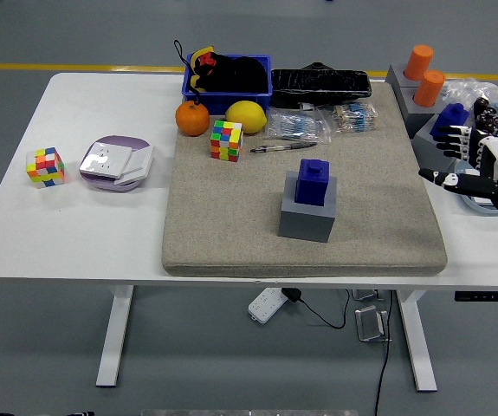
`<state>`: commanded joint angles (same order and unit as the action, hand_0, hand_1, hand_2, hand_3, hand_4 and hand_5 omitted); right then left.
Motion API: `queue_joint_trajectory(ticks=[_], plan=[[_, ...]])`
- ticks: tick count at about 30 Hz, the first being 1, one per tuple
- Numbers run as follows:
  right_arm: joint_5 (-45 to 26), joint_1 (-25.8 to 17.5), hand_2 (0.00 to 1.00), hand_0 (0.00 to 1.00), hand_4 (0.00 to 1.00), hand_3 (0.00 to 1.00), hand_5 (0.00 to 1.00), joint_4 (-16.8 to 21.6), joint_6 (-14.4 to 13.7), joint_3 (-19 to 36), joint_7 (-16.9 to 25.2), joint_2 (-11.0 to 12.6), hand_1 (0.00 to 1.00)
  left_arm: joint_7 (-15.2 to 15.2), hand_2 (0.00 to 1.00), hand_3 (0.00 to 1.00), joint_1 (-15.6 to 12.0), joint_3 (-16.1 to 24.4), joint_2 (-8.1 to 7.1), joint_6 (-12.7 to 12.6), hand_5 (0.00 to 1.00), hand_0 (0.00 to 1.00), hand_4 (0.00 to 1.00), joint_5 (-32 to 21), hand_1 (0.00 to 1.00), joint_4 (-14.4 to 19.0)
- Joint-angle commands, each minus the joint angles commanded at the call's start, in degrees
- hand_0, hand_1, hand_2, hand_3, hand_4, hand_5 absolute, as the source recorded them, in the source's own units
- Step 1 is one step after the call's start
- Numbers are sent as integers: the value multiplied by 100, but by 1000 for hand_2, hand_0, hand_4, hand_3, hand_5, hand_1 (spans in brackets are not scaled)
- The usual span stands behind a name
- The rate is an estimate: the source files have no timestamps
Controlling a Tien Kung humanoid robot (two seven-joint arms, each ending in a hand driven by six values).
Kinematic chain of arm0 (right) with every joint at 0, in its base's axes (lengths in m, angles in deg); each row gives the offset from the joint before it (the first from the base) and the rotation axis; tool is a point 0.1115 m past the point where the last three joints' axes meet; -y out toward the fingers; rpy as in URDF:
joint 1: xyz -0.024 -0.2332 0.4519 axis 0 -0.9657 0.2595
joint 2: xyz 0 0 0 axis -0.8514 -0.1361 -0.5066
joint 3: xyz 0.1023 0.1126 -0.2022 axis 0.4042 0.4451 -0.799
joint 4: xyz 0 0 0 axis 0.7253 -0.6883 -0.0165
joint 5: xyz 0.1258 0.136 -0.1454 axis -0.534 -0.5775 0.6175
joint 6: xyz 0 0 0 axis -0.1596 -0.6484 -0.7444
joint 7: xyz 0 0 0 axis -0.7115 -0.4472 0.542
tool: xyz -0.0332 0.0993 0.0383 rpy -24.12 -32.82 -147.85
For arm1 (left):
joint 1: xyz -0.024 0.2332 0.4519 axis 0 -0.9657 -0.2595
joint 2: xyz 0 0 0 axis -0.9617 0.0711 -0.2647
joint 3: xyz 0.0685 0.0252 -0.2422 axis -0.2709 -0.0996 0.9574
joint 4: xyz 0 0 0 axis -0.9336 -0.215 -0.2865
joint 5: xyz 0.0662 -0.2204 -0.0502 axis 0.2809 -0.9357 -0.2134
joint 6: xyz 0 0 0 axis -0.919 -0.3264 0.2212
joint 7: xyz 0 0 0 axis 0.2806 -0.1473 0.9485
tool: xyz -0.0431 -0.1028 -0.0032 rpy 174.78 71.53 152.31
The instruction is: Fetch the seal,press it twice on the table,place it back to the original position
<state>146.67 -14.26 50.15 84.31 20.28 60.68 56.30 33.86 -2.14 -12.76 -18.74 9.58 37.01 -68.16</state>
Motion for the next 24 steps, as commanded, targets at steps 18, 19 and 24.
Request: queue_joint_trajectory(ticks=[18, 19, 24], plan=[[-247, 758, 761, 816, 998, 788, 91, -250, -83, -1431, 103, -232, 763, -2, 791, 836, -2, -30, -11, 4, 434, 820, 818, 13, 818, 11], [-257, 791, 761, 816, 998, 788, 91, -270, -89, -1493, 110, -251, 763, -2, 791, 836, -2, -29, -9, 4, 434, 820, 818, 11, 818, 11], [-313, 949, 757, 814, 998, 786, 79, -387, -139, -1795, 154, -325, 758, -9, 791, 836, -14, -80, 1, -1, 434, 819, 818, -27, 816, 5]])
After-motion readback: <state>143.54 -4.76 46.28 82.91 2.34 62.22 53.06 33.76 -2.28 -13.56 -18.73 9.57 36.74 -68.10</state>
